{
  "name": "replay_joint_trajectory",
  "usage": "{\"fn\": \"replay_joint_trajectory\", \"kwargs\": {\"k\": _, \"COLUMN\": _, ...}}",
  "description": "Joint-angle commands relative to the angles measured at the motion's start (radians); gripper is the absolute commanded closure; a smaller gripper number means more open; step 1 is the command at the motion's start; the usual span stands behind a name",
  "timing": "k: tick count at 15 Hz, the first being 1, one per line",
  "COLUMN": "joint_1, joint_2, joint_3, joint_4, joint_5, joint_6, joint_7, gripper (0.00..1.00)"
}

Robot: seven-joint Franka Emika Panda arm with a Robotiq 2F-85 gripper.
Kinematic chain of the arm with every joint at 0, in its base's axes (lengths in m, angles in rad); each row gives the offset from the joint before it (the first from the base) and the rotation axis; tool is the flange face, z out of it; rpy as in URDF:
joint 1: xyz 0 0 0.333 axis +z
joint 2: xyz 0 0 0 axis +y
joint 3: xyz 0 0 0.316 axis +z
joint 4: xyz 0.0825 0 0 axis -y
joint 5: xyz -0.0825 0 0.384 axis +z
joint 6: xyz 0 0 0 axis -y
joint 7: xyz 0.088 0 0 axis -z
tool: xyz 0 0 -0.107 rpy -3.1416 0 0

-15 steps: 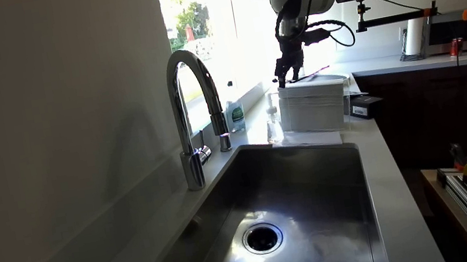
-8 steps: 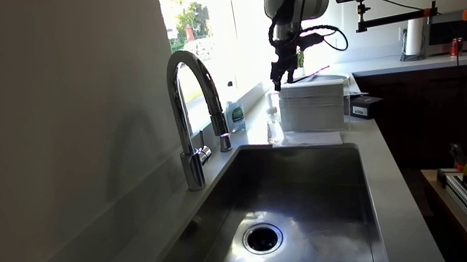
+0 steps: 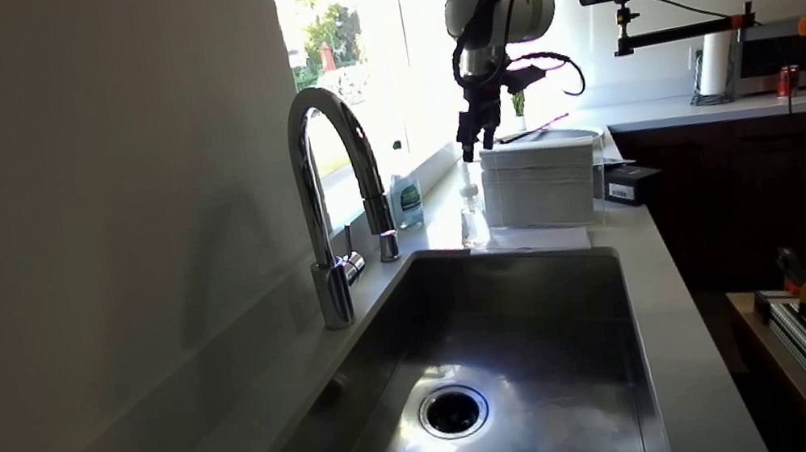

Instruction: Put the clear bottle on the left side of the windowsill

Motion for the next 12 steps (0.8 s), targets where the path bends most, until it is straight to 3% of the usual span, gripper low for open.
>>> {"fn": "replay_joint_trajectory", "kwargs": {"k": 1, "joint_1": -0.032, "joint_2": 0.038, "joint_3": 0.034, "joint_4": 0.041, "joint_5": 0.042, "joint_6": -0.011, "joint_7": -0.062, "gripper": 0.01}}
{"fn": "replay_joint_trajectory", "kwargs": {"k": 3, "joint_1": -0.038, "joint_2": 0.047, "joint_3": 0.045, "joint_4": 0.052, "joint_5": 0.045, "joint_6": -0.013, "joint_7": -0.076, "gripper": 0.11}}
{"fn": "replay_joint_trajectory", "kwargs": {"k": 4, "joint_1": -0.042, "joint_2": 0.052, "joint_3": 0.049, "joint_4": 0.058, "joint_5": 0.047, "joint_6": -0.013, "joint_7": -0.082, "gripper": 0.27}}
{"fn": "replay_joint_trajectory", "kwargs": {"k": 5, "joint_1": -0.043, "joint_2": 0.056, "joint_3": 0.053, "joint_4": 0.062, "joint_5": 0.048, "joint_6": -0.014, "joint_7": -0.084, "gripper": 0.33}}
{"fn": "replay_joint_trajectory", "kwargs": {"k": 6, "joint_1": -0.045, "joint_2": 0.058, "joint_3": 0.055, "joint_4": 0.066, "joint_5": 0.048, "joint_6": -0.016, "joint_7": -0.086, "gripper": 0.35}}
{"fn": "replay_joint_trajectory", "kwargs": {"k": 9, "joint_1": -0.049, "joint_2": 0.068, "joint_3": 0.063, "joint_4": 0.080, "joint_5": 0.046, "joint_6": -0.016, "joint_7": -0.092, "gripper": 0.55}}
{"fn": "replay_joint_trajectory", "kwargs": {"k": 12, "joint_1": -0.053, "joint_2": 0.076, "joint_3": 0.070, "joint_4": 0.088, "joint_5": 0.046, "joint_6": -0.017, "joint_7": -0.094, "gripper": 0.50}}
